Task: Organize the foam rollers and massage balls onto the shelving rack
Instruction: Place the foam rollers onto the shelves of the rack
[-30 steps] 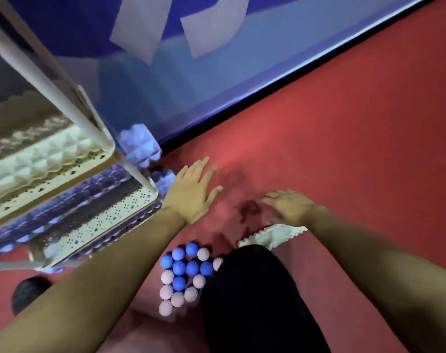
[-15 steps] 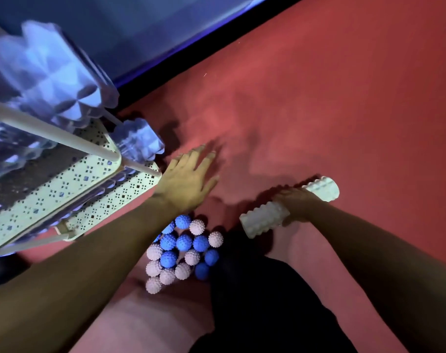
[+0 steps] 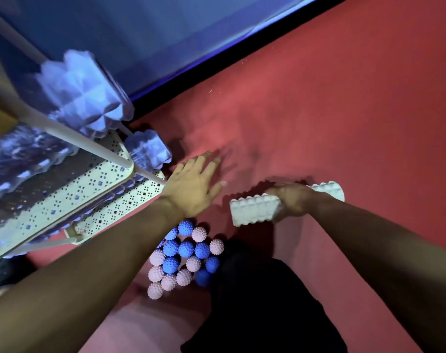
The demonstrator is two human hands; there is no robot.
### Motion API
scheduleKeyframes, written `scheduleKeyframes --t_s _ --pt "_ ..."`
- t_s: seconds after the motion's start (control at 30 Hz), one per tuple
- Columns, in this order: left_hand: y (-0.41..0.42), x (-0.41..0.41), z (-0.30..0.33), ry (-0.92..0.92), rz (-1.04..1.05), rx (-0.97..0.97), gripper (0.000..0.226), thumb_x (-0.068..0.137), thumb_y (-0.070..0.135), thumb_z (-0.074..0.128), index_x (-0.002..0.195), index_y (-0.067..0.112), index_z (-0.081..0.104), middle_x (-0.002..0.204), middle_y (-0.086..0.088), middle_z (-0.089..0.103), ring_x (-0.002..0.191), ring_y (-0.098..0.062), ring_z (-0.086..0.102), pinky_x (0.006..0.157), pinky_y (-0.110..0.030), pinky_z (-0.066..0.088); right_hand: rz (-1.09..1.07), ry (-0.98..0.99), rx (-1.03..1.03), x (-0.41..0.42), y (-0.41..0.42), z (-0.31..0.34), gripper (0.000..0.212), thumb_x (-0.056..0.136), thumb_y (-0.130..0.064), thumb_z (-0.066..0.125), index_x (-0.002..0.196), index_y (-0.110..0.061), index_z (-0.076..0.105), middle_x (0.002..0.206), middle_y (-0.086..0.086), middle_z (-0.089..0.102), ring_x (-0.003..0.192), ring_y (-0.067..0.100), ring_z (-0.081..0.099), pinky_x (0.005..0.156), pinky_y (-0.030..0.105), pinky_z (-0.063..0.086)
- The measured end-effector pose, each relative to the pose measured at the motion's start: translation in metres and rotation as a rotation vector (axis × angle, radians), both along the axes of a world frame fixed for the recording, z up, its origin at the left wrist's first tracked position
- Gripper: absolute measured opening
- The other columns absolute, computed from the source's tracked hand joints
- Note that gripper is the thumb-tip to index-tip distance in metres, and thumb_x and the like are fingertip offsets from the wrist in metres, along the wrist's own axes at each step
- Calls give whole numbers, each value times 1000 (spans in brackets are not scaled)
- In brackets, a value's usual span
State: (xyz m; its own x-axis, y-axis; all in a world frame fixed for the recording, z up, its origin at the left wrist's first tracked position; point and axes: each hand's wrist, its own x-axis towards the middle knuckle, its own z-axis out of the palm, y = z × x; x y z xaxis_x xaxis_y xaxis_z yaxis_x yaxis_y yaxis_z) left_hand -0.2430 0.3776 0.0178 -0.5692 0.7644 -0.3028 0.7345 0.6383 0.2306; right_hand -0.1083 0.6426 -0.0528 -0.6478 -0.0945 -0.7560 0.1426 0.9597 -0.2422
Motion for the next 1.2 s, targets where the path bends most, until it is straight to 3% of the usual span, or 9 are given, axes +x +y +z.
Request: scheduleKeyframes --t_s 0.1,0.23,0.37,0.5,0.6,0.77,1.0,1.2 --pt "0 -1 38 44 -24 -10 71 97 66 23 153 23 26 158 -3 28 141 -28 33 117 -44 27 -8 87 -35 -19 -5 54 74 62 -67 75 126 -41 50 120 -11 58 122 20 51 101 39 42" --pt "-5 0 104 112 -82 -10 86 86 77 13 153 24 28 155 -2 34 137 -26 38 113 -42 32 32 212 -39 -44 -23 138 79 65 -68 73 133 -39 48 127 -8 57 130 20 46 107 38 38" --pt "-22 8 177 216 -134 9 89 82 83 24 148 25 35 145 1 44 127 -25 48 105 -43 39 61 363 -31 -64 -55 237 87 66 -71 72 140 -36 44 122 -9 53 121 22 51 98 35 40" --pt "-54 17 256 324 -119 88 91 80 82 43 144 17 41 132 -4 55 114 -27 57 96 -43 45 169 551 -44 -71 -98 337 72 65 -72 72 125 -37 51 104 -9 52 99 20 61 81 35 47" --pt "-87 26 314 450 -74 98 87 80 78 50 142 17 43 122 -5 57 107 -30 58 91 -43 47 258 657 -3 -69 -135 400 73 65 -80 67 121 -35 50 106 -7 53 101 22 61 80 39 49" --pt "-160 46 399 678 -17 129 83 88 75 40 144 14 40 120 -9 56 101 -33 57 83 -45 47 380 838 57 -59 -206 493 78 68 -84 60 126 -33 47 114 -7 54 108 22 60 81 40 48" --pt "-257 63 511 907 32 119 78 94 63 33 151 10 26 129 -13 51 112 -33 53 90 -47 47 471 1124 64 -56 -296 605 86 68 -87 53 142 -47 34 133 -13 58 118 18 59 85 41 51" --pt "-321 49 566 987 147 113 77 94 65 33 151 13 26 137 -10 47 119 -30 50 97 -45 46 529 1261 312 -78 -333 669 86 74 -83 56 141 -32 38 128 -1 57 110 26 59 83 40 45"
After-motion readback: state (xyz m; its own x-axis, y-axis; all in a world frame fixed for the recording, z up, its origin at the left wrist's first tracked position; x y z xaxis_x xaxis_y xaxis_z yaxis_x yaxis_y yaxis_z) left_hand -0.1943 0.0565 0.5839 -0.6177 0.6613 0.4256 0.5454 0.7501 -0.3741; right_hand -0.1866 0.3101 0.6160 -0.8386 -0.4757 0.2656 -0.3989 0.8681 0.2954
